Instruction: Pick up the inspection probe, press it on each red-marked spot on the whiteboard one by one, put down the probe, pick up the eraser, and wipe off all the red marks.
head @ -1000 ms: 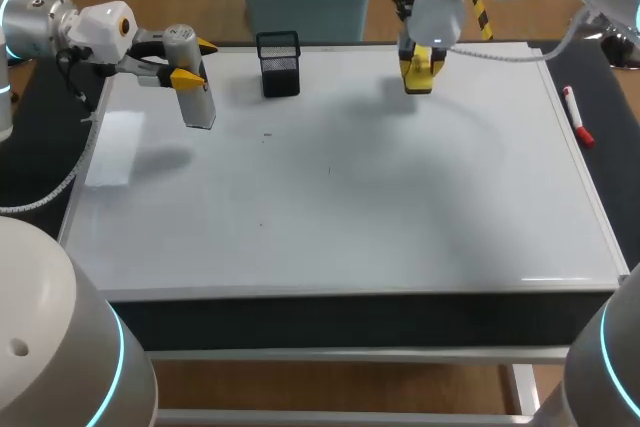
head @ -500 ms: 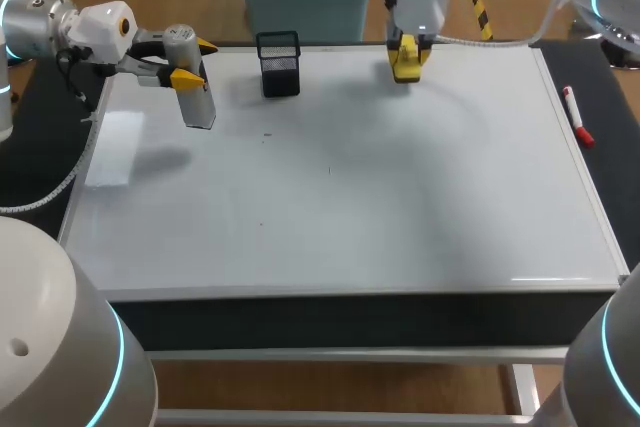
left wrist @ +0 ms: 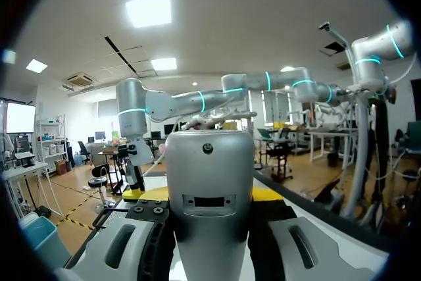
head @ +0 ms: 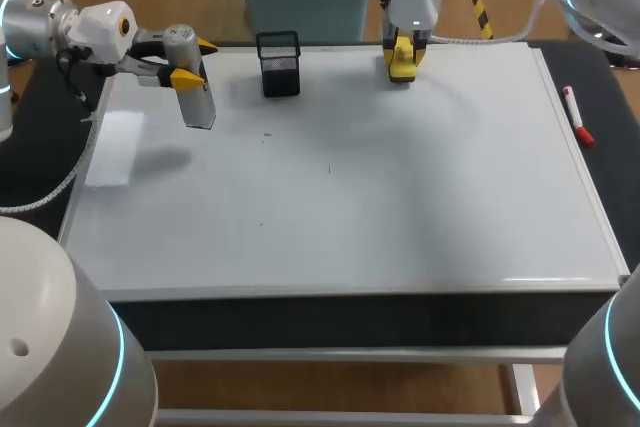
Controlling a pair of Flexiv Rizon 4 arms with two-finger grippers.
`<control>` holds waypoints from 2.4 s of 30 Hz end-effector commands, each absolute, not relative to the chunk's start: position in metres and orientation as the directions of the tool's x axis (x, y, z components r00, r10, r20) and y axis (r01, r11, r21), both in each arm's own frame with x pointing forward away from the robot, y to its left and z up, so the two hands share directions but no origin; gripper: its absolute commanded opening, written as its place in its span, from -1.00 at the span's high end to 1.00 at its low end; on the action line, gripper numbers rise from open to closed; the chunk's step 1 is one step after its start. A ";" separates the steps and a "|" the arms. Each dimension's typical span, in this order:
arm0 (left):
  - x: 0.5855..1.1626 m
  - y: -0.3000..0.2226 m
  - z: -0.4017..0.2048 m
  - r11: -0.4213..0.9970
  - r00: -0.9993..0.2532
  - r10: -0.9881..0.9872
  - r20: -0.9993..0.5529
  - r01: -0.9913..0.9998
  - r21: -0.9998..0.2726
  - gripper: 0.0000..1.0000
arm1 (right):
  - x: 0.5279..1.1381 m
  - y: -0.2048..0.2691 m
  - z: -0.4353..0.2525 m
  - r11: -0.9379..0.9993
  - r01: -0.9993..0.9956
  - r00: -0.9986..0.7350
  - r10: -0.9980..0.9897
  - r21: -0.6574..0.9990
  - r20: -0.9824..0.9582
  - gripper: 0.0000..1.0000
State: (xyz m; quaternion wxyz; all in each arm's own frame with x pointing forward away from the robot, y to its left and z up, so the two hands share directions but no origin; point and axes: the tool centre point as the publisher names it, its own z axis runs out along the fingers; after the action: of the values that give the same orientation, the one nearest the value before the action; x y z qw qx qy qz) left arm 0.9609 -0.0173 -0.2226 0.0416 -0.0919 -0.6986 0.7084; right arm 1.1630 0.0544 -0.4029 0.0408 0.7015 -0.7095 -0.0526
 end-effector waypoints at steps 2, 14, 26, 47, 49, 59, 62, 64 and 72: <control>0.961 -0.017 -0.222 -0.020 -0.979 0.189 -0.073 0.070 -0.997 1.00 | 1.172 0.057 -0.406 0.012 -0.979 -0.016 -1.000 0.206 -0.015 1.00; 0.961 -0.017 -0.222 -0.020 -0.979 0.189 -0.073 0.070 -0.997 1.00 | 1.170 0.058 -0.409 0.029 -0.977 -0.031 -0.999 0.210 -0.006 1.00; 0.961 -0.017 -0.222 -0.020 -0.979 0.189 -0.073 0.070 -0.997 1.00 | 1.169 0.057 -0.412 0.049 -0.977 -0.050 -0.999 0.208 -0.001 1.00; 0.961 -0.017 -0.222 -0.020 -0.979 0.189 -0.073 0.070 -0.997 1.00 | 1.170 0.054 -0.412 0.063 -0.976 -0.061 -0.998 0.207 0.015 -1.00; 0.961 -0.017 -0.222 -0.020 -0.979 0.189 -0.073 0.070 -0.997 1.00 | 1.168 0.052 -0.407 0.070 -0.978 -0.070 -0.998 0.196 0.003 -1.00; 0.961 -0.017 -0.222 -0.020 -0.979 0.189 -0.073 0.070 -0.997 1.00 | 1.151 0.018 -0.373 0.231 -0.963 -0.248 -0.961 0.137 -0.121 -1.00; 0.961 -0.017 -0.222 -0.020 -0.979 0.189 -0.073 0.070 -0.997 1.00 | 1.148 0.005 -0.362 0.309 -0.940 -0.334 -0.922 0.145 -0.195 -1.00; 0.961 -0.017 -0.222 -0.020 -0.979 0.189 -0.073 0.070 -0.997 1.00 | 1.147 -0.001 -0.355 0.349 -0.924 -0.378 -0.893 0.157 -0.243 -1.00; 0.961 -0.017 -0.222 -0.020 -0.979 0.189 -0.073 0.070 -0.997 1.00 | 1.149 -0.018 -0.326 0.481 -0.842 -0.539 -0.727 0.243 -0.426 -1.00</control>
State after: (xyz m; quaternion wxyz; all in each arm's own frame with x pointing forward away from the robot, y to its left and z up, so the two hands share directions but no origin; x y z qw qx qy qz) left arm 0.9609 -0.0172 -0.2226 0.0416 -0.0919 -0.6986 0.7084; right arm 1.1755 -0.0015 -0.3443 -0.0385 0.5045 -0.8356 -0.2140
